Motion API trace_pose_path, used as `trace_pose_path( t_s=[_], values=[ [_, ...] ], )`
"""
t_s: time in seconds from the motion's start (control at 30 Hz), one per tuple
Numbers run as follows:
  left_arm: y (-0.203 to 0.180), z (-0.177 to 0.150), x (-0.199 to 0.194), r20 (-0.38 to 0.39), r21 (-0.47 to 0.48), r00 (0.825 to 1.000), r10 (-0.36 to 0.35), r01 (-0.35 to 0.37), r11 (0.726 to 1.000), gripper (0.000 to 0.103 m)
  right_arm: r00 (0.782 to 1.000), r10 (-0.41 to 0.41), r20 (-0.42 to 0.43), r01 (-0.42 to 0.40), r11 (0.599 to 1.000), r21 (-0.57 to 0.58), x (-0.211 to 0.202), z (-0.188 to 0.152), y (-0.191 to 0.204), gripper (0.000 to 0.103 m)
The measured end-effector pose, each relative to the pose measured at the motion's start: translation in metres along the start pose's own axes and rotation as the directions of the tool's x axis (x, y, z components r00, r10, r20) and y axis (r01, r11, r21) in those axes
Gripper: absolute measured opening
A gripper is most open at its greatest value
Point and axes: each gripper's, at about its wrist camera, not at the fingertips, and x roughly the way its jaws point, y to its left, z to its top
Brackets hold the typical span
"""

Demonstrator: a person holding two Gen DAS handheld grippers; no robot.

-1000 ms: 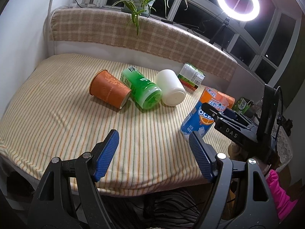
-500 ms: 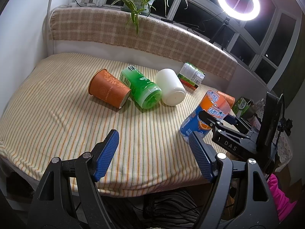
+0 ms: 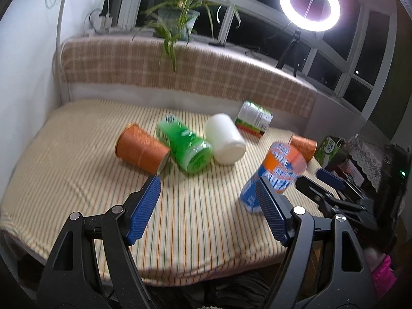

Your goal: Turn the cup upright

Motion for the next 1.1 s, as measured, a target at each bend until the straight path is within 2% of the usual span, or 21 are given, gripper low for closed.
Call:
trace_pose_path(
  t_s=[0.2,0.27,0.4,0.53,0.63,0.77,1.1],
  values=[
    [-0.016,0.011,-0.014,0.11,0.055,0.993,0.034,-0.04,0.998,0.079,0.998,-0.038,0.042,0.036,0.998,0.046,-0.024,0.003,-0.01,0.09],
    [-0.02,0.014,-0.018,0.144,0.068,0.988,0.046,-0.056,0.996,0.088,0.997,-0.046,0.055,0.043,0.997,0.057,-0.03,0.004,-0.011,0.091],
    [-0.025,0.017,-0.027,0.202,0.081,0.977,0.067,-0.085,0.993,0.09,0.995,-0.064,0.078,0.059,0.996,0.066,-0.036,0.006,-0.012,0.094],
    [-0.027,0.018,-0.032,0.23,0.093,0.969,0.086,-0.11,0.99,0.092,0.992,-0.074,0.098,0.068,0.996,0.064,-0.041,0.006,-0.01,0.101],
    [-0.027,0.017,-0.034,0.252,0.096,0.963,0.098,-0.125,0.988,0.103,0.988,-0.097,0.123,0.091,0.994,0.052,-0.045,0.007,-0.006,0.103],
    [-0.026,0.017,-0.037,0.28,0.086,0.953,0.118,-0.147,0.985,0.103,0.984,-0.109,0.139,0.103,0.994,0.047,-0.046,0.008,-0.002,0.103],
    [-0.023,0.016,-0.036,0.282,0.088,0.95,0.136,-0.167,0.982,0.103,0.985,-0.111,0.129,0.105,0.993,0.057,-0.04,0.007,0.001,0.103]
  ],
)
